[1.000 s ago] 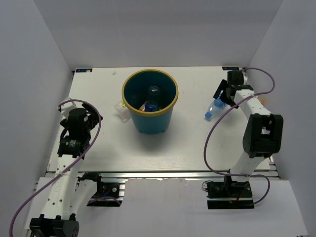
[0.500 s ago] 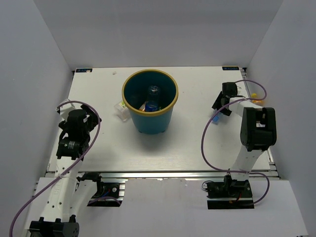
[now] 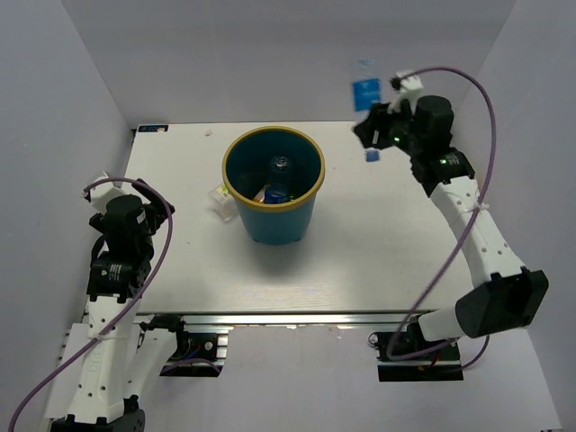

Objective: Put the plastic bottles in the bin

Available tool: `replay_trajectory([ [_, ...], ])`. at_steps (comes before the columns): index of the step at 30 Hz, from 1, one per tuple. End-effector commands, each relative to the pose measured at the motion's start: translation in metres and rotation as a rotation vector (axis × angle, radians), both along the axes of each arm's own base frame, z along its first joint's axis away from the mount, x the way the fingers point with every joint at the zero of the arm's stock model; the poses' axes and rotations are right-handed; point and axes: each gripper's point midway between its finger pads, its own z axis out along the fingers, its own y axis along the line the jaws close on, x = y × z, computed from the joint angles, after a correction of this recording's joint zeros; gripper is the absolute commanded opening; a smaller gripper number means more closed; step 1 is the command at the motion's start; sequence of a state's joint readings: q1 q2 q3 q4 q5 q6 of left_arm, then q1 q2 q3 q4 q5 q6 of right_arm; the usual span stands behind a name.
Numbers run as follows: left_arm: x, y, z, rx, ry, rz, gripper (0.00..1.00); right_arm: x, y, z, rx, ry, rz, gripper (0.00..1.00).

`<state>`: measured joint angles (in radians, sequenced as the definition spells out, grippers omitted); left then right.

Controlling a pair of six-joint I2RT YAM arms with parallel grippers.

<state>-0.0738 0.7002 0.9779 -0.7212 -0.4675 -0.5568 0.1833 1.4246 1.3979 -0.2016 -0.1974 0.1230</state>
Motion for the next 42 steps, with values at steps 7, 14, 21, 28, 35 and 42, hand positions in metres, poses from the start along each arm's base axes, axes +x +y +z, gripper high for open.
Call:
replay_trajectory([
  [7, -0.001, -0.005, -0.002, -0.006, 0.011, -0.037, 0.98, -0.101, 0.186, 0.088, -0.071, -0.211, 0.633, 0.55],
  [14, -0.006, -0.003, -0.005, 0.000, 0.024, -0.029, 0.98, -0.098, 0.213, 0.090, -0.087, -0.183, 0.654, 0.89],
  [21, -0.003, -0.005, -0.007, -0.005, 0.022, -0.034, 0.98, -0.081, 0.195, 0.097, -0.106, -0.180, 0.501, 0.89],
  [28, -0.002, -0.005, -0.011, -0.003, 0.037, -0.038, 0.98, -0.033, 0.091, 0.086, -0.172, -0.114, 0.118, 0.89],
  [35, 0.004, -0.009, -0.014, -0.011, 0.041, -0.056, 0.98, 0.014, -0.097, 0.024, -0.428, 0.046, -0.393, 0.89],
  [42, 0.009, -0.008, -0.020, -0.004, 0.064, -0.050, 0.98, 0.019, -0.233, -0.069, -0.797, 0.327, -0.724, 0.89],
])
